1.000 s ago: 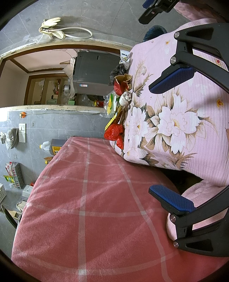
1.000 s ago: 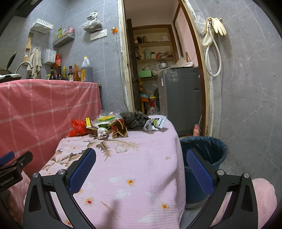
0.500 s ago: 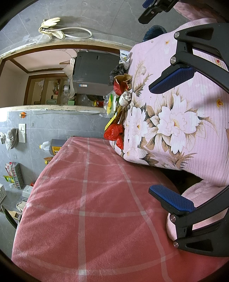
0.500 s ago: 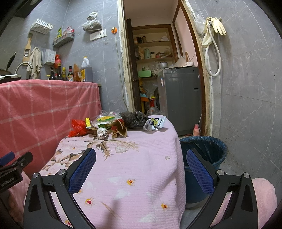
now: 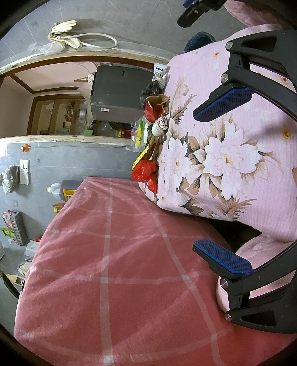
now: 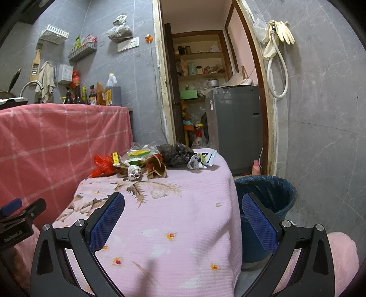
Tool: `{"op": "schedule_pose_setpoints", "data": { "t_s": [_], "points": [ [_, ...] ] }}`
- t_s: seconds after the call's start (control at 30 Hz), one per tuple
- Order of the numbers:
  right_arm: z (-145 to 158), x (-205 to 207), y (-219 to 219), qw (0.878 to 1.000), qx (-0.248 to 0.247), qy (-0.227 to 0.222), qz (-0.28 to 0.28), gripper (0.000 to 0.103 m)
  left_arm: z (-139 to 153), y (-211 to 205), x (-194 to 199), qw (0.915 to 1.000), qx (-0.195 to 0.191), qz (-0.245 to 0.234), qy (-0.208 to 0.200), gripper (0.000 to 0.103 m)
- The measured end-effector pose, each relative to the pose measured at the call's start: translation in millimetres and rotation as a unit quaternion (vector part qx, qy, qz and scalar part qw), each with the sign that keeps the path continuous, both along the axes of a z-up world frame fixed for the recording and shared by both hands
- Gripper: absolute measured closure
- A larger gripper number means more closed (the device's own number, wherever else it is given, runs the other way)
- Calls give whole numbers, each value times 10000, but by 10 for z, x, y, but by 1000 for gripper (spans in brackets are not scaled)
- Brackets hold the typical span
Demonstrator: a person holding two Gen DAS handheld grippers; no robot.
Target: Collect trash
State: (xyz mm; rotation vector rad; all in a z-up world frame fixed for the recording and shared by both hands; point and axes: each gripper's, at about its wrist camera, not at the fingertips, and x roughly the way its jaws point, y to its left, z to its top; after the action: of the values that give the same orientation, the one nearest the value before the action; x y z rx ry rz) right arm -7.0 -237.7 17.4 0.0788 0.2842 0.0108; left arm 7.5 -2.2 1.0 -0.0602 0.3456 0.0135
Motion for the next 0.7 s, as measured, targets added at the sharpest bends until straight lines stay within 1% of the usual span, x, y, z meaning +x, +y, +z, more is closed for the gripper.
{"op": "schedule_pose_setpoints", "data": {
  "t_s": [0.2,0.37,0.53,0.7],
  "points": [
    [132,69,13,10000,-85,-37,18,0,114,-25,125,10000,72,28,-31,2],
    [228,219,-59,9999,-129,-26,62,0,206,-85,293,9999,118,-7,-30,2],
    [292,380,-135,9997,-205,-64,112,0,272,-180,548,9999,156,-74,-7,2],
    [363,620,-266,9994,-259,-99,185,0,295,-265,849,9997,120,-167,158,2]
  ]
}}
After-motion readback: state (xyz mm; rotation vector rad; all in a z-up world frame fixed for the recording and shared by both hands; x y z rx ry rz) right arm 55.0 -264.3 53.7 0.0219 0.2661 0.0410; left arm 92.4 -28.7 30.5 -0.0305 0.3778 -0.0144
